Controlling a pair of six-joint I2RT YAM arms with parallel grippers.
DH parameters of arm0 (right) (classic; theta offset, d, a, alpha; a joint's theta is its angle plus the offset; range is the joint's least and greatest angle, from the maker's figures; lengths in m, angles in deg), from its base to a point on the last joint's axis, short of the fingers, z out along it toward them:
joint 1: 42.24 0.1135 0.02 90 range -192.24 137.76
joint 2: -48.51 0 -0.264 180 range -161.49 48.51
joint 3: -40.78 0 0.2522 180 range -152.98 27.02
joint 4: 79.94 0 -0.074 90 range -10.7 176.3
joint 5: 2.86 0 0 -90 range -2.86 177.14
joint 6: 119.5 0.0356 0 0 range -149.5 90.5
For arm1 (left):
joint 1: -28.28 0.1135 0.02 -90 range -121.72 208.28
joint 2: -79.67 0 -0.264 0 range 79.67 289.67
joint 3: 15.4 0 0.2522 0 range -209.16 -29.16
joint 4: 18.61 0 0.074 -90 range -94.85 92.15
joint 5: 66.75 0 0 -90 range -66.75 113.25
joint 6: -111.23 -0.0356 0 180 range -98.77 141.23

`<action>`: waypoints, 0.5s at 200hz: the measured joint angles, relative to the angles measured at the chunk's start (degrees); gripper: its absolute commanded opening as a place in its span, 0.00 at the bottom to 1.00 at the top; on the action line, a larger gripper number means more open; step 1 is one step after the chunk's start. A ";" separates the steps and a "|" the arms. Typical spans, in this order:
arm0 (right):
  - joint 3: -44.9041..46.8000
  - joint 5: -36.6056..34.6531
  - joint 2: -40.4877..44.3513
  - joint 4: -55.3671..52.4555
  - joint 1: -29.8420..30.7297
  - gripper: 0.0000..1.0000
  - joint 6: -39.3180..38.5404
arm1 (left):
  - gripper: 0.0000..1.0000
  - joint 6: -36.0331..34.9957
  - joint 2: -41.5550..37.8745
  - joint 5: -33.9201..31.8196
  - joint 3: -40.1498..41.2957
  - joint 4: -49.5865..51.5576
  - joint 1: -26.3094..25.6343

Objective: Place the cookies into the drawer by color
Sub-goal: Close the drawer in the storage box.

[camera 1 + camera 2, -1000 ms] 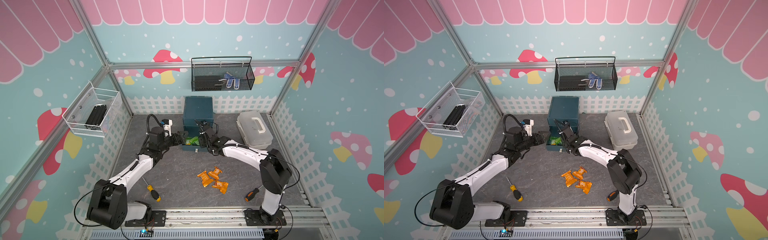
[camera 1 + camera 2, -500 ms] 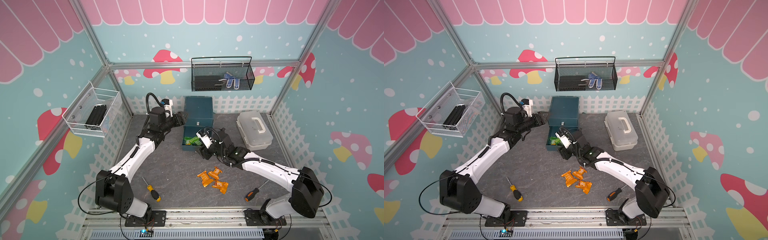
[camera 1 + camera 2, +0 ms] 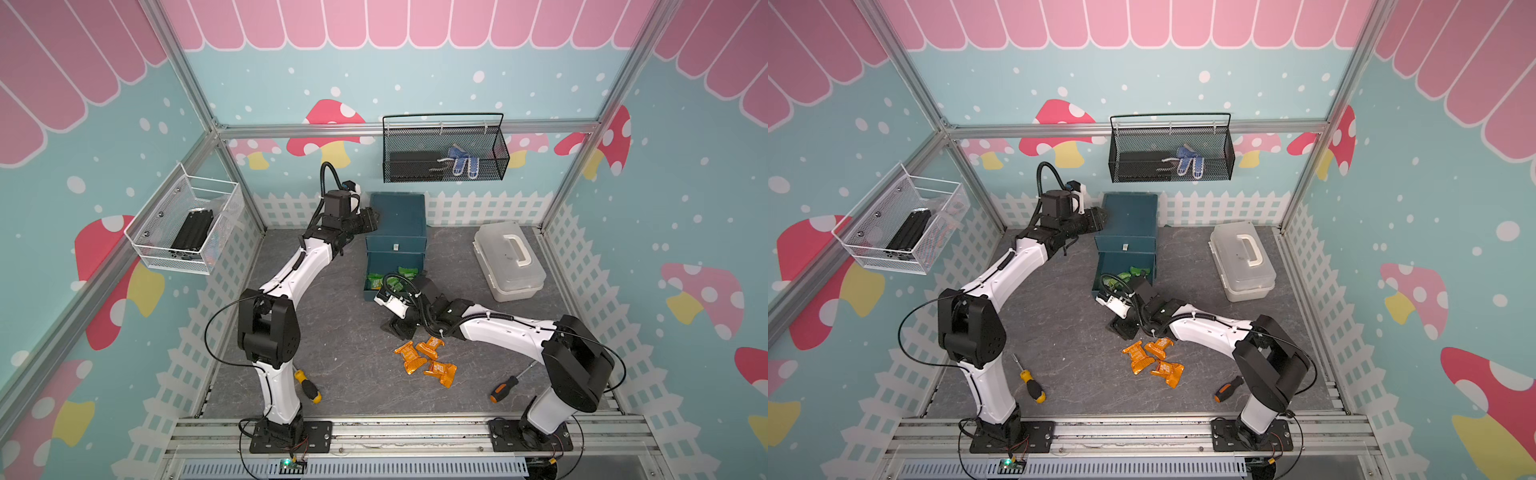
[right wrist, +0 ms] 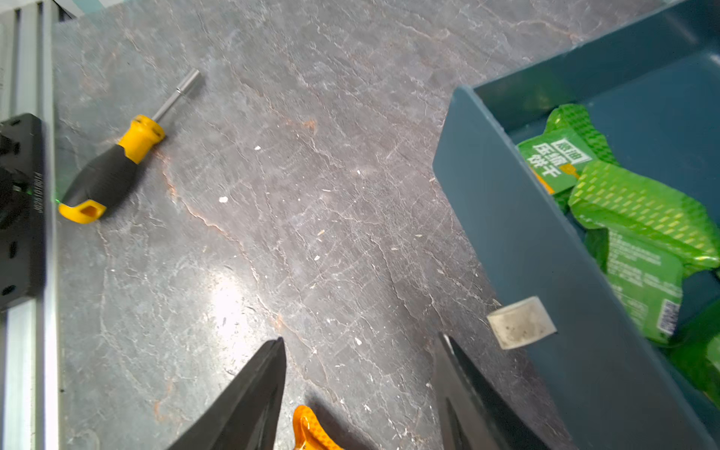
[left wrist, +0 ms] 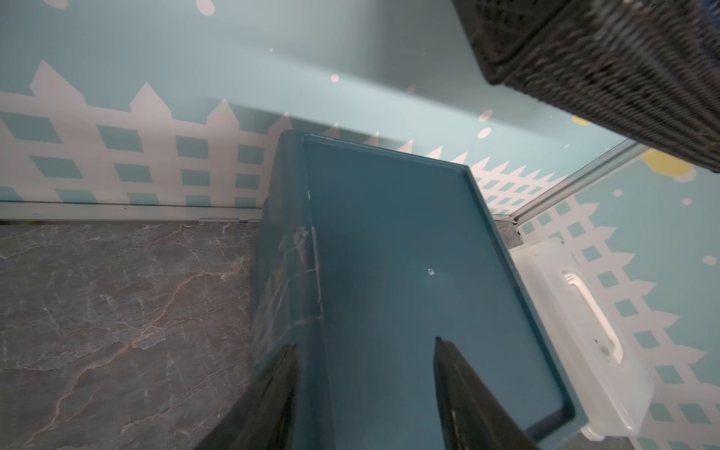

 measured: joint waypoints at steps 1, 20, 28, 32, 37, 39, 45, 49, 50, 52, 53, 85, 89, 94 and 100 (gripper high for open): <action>-0.09 -0.15 -0.07 -0.07 0.00 0.63 -0.04 | 0.55 0.00 0.07 -0.04 -0.02 0.00 0.00; -1.44 -1.38 -0.87 -0.94 0.00 0.63 -0.68 | 0.52 -0.39 1.66 -0.72 -0.09 0.68 0.00; -1.95 -1.90 -1.01 -1.18 0.00 0.63 -0.90 | 0.51 -0.46 2.27 -0.83 -0.09 0.92 0.00; -2.21 -2.32 -1.03 -1.22 0.00 0.63 -1.01 | 0.50 -0.42 2.49 -0.83 -0.09 0.92 0.00; -2.47 -2.82 -1.05 -1.27 0.00 0.63 -1.11 | 0.50 -0.44 2.58 -0.74 -0.07 0.57 0.00; -2.60 -3.04 -1.07 -1.31 0.00 0.63 -1.18 | 0.49 -0.46 2.58 -0.79 -0.07 0.50 0.00; -3.13 -3.72 -1.22 -1.53 0.00 0.63 -1.36 | 0.47 -0.57 2.49 -0.83 0.09 0.37 0.00; -3.45 -4.04 -1.42 -1.62 -0.02 0.63 -1.42 | 0.46 -0.59 2.43 -0.94 0.20 0.24 0.00; -3.61 -4.20 -1.49 -1.66 -0.04 0.63 -1.46 | 0.46 -0.63 2.43 -0.92 0.26 0.17 0.00; -3.82 -4.46 -1.60 -1.70 -0.07 0.63 -1.53 | 0.45 -0.63 2.38 -0.94 0.37 0.04 0.00; -3.91 -4.55 -1.66 -1.73 -0.09 0.63 -1.53 | 0.45 -0.61 2.38 -0.98 0.44 -0.04 0.00; -6.93 -6.36 -4.74 -2.08 -1.16 0.63 -1.92 | 0.43 -0.68 1.84 -0.98 2.62 -3.10 0.11; -7.13 -6.43 -5.03 -2.14 -1.36 0.63 -1.95 | 0.42 -0.68 1.73 -0.98 2.93 -3.54 0.11; -7.28 -6.47 -5.29 -2.38 -1.51 0.63 -1.99 | 0.42 -0.68 1.62 -0.98 3.28 -3.96 0.11; -7.41 -6.58 -5.53 -2.75 -1.64 0.63 -2.05 | 0.41 -0.68 1.46 -0.96 3.65 -4.46 0.11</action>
